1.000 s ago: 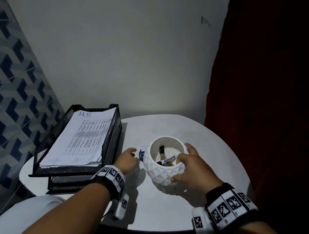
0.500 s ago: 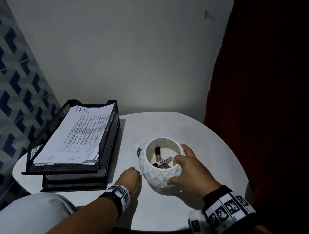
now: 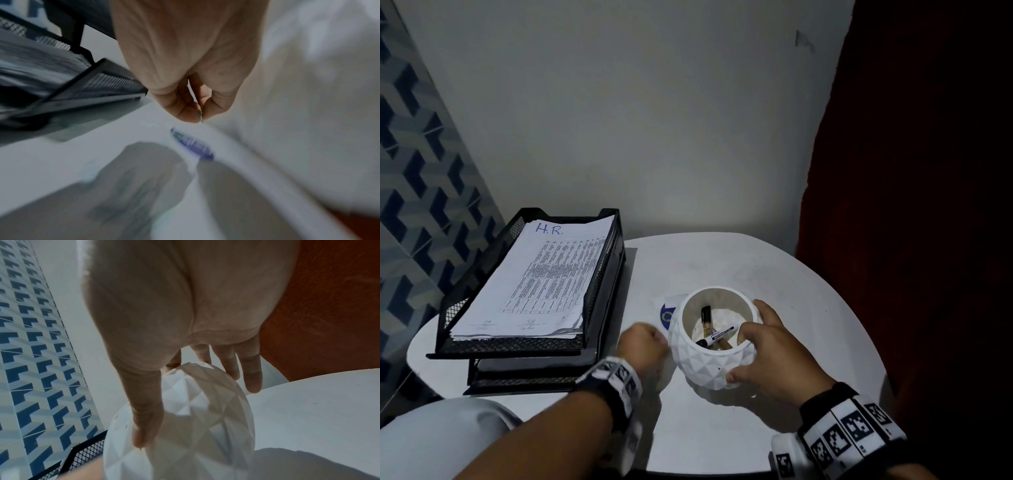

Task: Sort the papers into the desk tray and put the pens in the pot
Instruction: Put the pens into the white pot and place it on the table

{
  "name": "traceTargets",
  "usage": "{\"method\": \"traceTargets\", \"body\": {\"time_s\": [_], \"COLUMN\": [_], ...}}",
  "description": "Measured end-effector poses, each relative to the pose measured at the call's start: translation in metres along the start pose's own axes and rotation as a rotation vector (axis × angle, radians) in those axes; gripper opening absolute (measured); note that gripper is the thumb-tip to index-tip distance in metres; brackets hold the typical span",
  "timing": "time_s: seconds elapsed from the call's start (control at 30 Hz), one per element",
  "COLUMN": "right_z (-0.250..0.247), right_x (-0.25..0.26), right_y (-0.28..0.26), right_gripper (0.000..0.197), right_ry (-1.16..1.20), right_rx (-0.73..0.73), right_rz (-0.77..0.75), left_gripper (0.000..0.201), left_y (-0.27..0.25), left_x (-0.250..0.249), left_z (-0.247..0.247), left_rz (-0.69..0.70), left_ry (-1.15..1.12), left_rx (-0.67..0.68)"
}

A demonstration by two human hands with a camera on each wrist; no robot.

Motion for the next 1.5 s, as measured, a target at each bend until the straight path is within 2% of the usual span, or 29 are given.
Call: {"method": "traceTargets", "body": {"time_s": [0.1, 0.2, 0.27, 0.33, 0.4, 0.47, 0.57, 0.7, 0.8, 0.87, 0.97, 1.13, 1.33, 1.5], "right_z": [-0.003, -0.006, -0.004, 0.0, 0.003, 0.005, 0.002, -0.009, -0.017, -0.023, -0.031, -0.03, -0.015, -0.011], "right_x": [-0.002, -0.001, 0.001, 0.003, 0.007, 0.009, 0.009, 0.001, -0.008, -0.015, -0.023, -0.026, -0.02, -0.009], "right_y": [0.002, 0.006, 0.006, 0.005, 0.003, 0.001, -0.002, -0.004, 0.001, 0.006, 0.013, 0.019, 0.023, 0.019], "right_gripper": [0.045, 0.046, 0.048, 0.049, 0.049, 0.049, 0.048, 0.045, 0.043, 0.042, 0.042, 0.042, 0.044, 0.046], "right_ry": [0.015, 0.012, 0.004, -0.001, 0.001, 0.006, 0.001, -0.006, -0.009, 0.005, 0.031, 0.011, -0.028, -0.036], "right_rx": [-0.006, -0.018, -0.015, -0.012, -0.007, -0.008, -0.014, -0.033, -0.05, -0.069, -0.096, -0.073, -0.018, 0.008], "right_rz": [0.015, 0.007, -0.002, -0.013, -0.03, -0.04, -0.028, 0.012, 0.063, 0.099, 0.122, 0.137, 0.113, 0.087], "left_gripper": [0.024, 0.023, 0.024, 0.027, 0.03, 0.026, 0.018, 0.031, 0.03, 0.023, 0.036, 0.036, 0.043, 0.045], "left_y": [0.013, 0.011, 0.001, -0.011, -0.022, -0.028, -0.027, -0.006, 0.019, 0.032, 0.04, 0.036, 0.024, 0.012], "left_x": [-0.042, -0.084, -0.106, -0.125, -0.137, -0.14, -0.135, -0.119, -0.086, -0.057, -0.011, 0.018, 0.025, 0.033], "left_z": [-0.045, -0.094, -0.111, -0.11, -0.095, -0.077, -0.061, -0.064, -0.06, -0.045, -0.009, 0.048, 0.065, 0.058], "left_rz": [0.049, 0.181, 0.275, 0.353, 0.439, 0.509, 0.533, 0.442, 0.359, 0.284, 0.182, 0.279, 0.371, 0.377], "left_ry": [-0.404, -0.572, -0.563, -0.481, -0.318, -0.152, -0.112, -0.331, -0.243, -0.074, 0.13, 0.446, 0.681, 0.626], "left_rx": [-0.14, -0.233, -0.217, -0.131, -0.018, 0.069, 0.087, -0.073, -0.128, -0.063, 0.092, 0.327, 0.332, 0.359]}}
Point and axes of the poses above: each hand's wrist, its own y-axis towards the middle knuckle, its own z-axis out of the palm, x = y × z, the point moved 6 cm from there along y, towards the middle knuckle, and after that the axes turned 9 degrees about z, right-handed, at the moved point
